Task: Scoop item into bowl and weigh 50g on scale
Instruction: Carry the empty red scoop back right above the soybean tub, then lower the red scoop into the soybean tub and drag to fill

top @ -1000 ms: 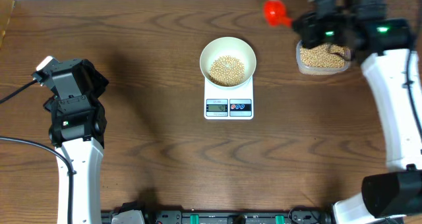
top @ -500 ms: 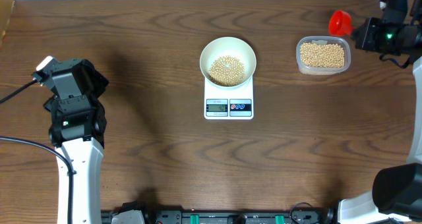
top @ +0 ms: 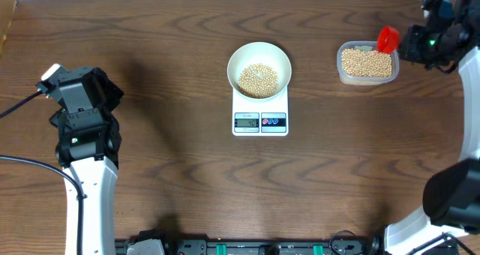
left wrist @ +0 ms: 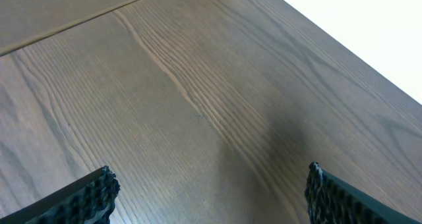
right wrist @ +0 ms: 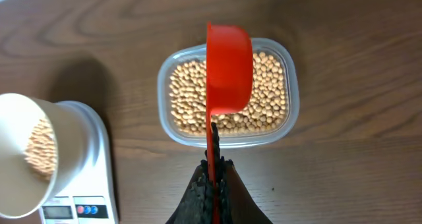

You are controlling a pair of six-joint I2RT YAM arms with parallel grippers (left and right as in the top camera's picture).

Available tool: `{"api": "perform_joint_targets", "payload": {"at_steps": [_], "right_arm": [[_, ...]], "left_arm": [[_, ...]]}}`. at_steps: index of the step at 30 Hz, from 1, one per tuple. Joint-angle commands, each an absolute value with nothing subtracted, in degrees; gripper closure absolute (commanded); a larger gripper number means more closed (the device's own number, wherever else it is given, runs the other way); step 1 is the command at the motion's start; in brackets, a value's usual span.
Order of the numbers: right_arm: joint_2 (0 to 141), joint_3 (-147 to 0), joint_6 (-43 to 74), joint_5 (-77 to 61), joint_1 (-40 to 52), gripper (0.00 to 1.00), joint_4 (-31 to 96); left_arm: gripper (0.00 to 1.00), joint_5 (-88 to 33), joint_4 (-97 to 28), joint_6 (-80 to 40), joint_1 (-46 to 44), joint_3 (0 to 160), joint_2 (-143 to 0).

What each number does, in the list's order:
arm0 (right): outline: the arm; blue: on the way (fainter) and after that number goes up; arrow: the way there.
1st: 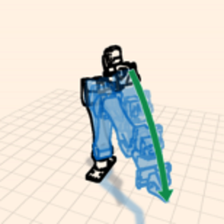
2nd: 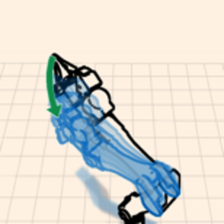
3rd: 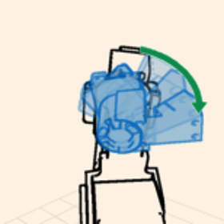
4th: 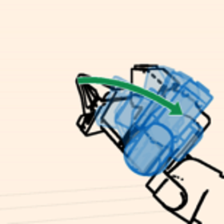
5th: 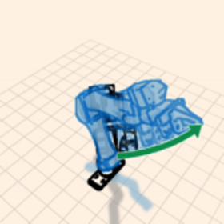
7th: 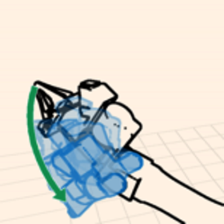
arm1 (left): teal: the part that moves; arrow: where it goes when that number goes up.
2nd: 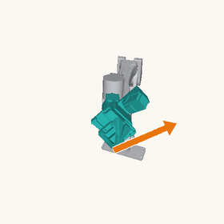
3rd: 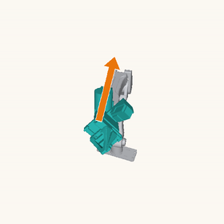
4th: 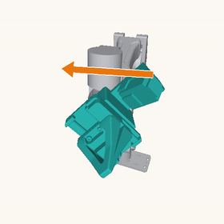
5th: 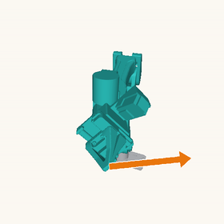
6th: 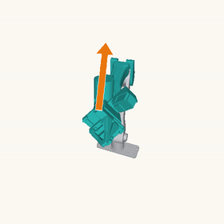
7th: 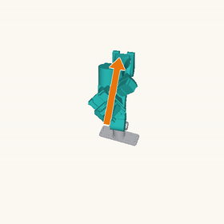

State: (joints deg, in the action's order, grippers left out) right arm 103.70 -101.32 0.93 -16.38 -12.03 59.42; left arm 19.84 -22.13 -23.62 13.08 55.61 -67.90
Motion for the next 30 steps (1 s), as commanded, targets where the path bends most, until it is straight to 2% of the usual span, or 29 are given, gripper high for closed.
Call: {"api": "perform_joint_targets", "payload": {"at_steps": [1, 20, 30], "right_arm": [[105.62, -102.26, -0.54, -13.17, -11.46, 0.99, 60.1], [113.47, -102.19, -3.07, -14.13, -9.23, 0.99, 59.77], [116.03, -102.17, -3.05, -20.38, -7.81, 0.99, 59.66]], "left_arm": [[0.07, 20.64, -22.24, -23.7, 13.32, 55.61, -68.27], [0.07, 20.64, -22.24, -23.68, 13.32, 55.61, -68.27], [0.07, 20.64, -22.24, -23.68, 13.32, 55.61, -68.27]]}}
